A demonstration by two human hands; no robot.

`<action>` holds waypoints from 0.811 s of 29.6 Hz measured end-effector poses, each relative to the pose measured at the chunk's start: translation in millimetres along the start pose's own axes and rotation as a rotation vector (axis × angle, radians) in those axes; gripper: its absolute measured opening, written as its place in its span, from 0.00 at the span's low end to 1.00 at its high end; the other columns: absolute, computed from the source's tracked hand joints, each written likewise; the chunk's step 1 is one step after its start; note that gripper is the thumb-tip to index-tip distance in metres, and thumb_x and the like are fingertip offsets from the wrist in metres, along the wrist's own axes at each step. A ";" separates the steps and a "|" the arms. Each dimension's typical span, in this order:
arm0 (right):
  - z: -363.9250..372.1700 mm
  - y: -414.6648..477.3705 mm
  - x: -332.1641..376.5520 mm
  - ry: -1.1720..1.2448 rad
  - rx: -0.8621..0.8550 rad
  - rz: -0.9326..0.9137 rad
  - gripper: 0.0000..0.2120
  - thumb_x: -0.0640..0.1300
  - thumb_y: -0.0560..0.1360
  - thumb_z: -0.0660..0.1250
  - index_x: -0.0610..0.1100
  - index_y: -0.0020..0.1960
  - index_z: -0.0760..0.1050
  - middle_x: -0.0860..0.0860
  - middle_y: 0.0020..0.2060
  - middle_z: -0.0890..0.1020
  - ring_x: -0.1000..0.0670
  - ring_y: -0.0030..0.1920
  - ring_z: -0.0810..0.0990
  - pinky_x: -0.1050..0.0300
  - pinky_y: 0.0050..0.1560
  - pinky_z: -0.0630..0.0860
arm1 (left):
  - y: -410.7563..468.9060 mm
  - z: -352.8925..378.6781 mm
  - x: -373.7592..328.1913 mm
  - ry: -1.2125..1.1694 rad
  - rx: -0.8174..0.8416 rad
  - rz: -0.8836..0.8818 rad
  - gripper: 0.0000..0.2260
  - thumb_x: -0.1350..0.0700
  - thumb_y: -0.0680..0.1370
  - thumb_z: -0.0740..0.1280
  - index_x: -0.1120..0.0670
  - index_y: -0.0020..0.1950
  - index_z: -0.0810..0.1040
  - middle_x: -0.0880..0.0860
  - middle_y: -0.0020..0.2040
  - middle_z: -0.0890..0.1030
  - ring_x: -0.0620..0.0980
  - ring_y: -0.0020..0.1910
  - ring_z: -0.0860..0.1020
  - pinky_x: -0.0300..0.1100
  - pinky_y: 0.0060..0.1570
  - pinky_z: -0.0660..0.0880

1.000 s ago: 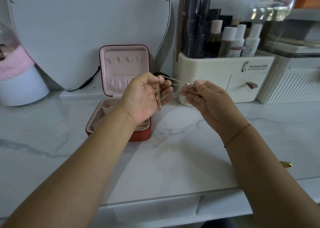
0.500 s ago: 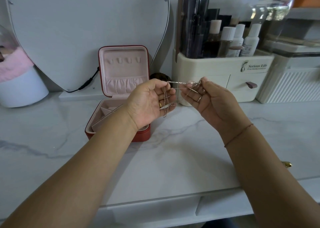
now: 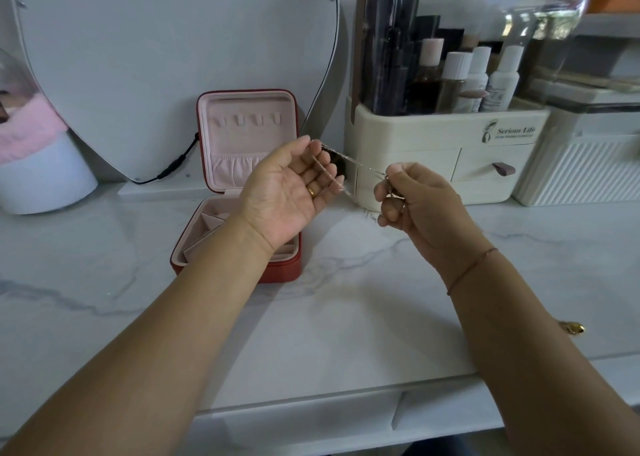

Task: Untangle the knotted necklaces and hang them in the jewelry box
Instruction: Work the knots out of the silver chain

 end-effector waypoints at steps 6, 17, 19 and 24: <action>-8.3 3.1 -3.9 -0.142 -0.118 0.000 0.05 0.40 0.81 0.59 0.41 0.47 0.70 0.48 0.30 0.75 0.55 0.24 0.71 0.59 0.35 0.77 | -0.4 1.4 1.2 0.026 -0.029 0.027 0.09 0.56 0.75 0.66 0.56 0.40 0.85 0.49 0.33 0.76 0.43 0.30 0.74 0.34 0.33 0.75; -29.0 4.8 6.2 0.026 -0.313 -0.120 0.11 0.41 0.81 0.57 0.43 0.42 0.71 0.50 0.33 0.78 0.56 0.29 0.77 0.61 0.42 0.76 | -1.5 -13.4 0.7 0.756 -0.229 0.119 0.07 0.64 0.75 0.68 0.53 0.42 0.82 0.43 0.24 0.73 0.41 0.25 0.64 0.34 0.31 0.64; -29.4 3.8 9.7 0.024 -0.323 -0.160 0.10 0.41 0.81 0.58 0.43 0.42 0.72 0.50 0.35 0.79 0.56 0.32 0.79 0.62 0.42 0.77 | -4.5 -13.6 -6.5 0.944 -0.318 0.242 0.09 0.65 0.74 0.68 0.52 0.39 0.81 0.46 0.27 0.74 0.39 0.23 0.66 0.32 0.28 0.65; -33.2 1.1 16.2 0.038 -0.360 -0.237 0.06 0.42 0.81 0.60 0.44 0.46 0.71 0.50 0.38 0.79 0.56 0.36 0.79 0.64 0.37 0.74 | -5.9 -14.7 -12.2 0.881 -0.355 0.219 0.09 0.67 0.75 0.62 0.55 0.39 0.76 0.52 0.33 0.75 0.43 0.24 0.67 0.33 0.25 0.65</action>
Point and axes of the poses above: each hand's wrist, its own y-axis towards the middle knuckle, its own z-axis out of the palm, x = y × z, the point moved 7 cm from there along y, towards the middle knuckle
